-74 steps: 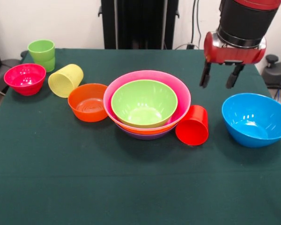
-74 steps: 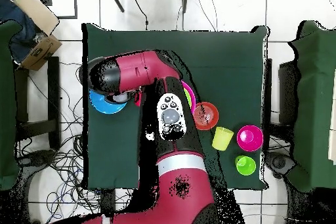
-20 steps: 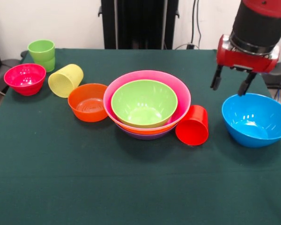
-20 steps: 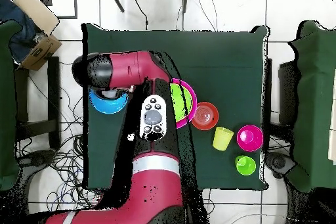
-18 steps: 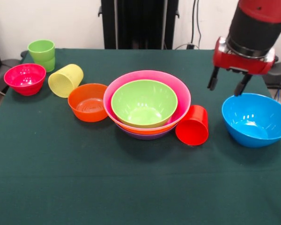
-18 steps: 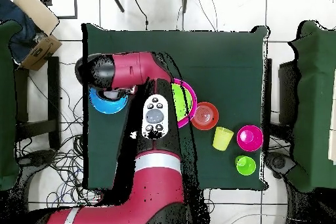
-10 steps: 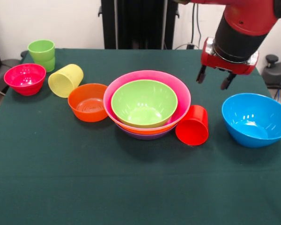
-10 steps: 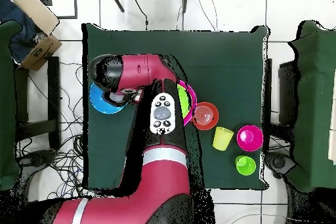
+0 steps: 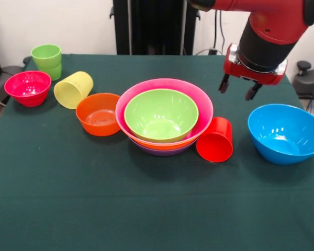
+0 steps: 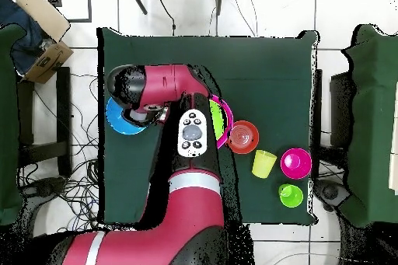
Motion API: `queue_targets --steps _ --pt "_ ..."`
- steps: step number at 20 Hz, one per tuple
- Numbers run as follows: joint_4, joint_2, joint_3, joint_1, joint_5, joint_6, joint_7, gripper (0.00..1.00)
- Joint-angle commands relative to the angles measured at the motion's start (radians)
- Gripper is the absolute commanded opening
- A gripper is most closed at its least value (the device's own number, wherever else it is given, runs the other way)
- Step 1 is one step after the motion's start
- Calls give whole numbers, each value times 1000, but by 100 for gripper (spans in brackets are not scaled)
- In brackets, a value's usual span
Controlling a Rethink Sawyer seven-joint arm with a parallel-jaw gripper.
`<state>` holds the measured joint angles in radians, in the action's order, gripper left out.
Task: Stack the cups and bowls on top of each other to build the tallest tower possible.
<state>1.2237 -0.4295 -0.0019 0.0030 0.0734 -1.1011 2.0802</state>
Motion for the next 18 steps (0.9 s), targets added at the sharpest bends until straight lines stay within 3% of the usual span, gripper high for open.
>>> queue_targets --steps 1,2,4,7,14,18 --pt "-55 9 46 22 37 -40 20 100" --pt "-21 -13 24 37 40 72 78 100" --pt "44 -67 38 23 47 172 32 100" --pt "108 -148 67 -4 66 216 -90 100" --pt "99 -187 63 -4 69 234 -92 100" --pt "145 -222 51 7 70 310 -46 100"
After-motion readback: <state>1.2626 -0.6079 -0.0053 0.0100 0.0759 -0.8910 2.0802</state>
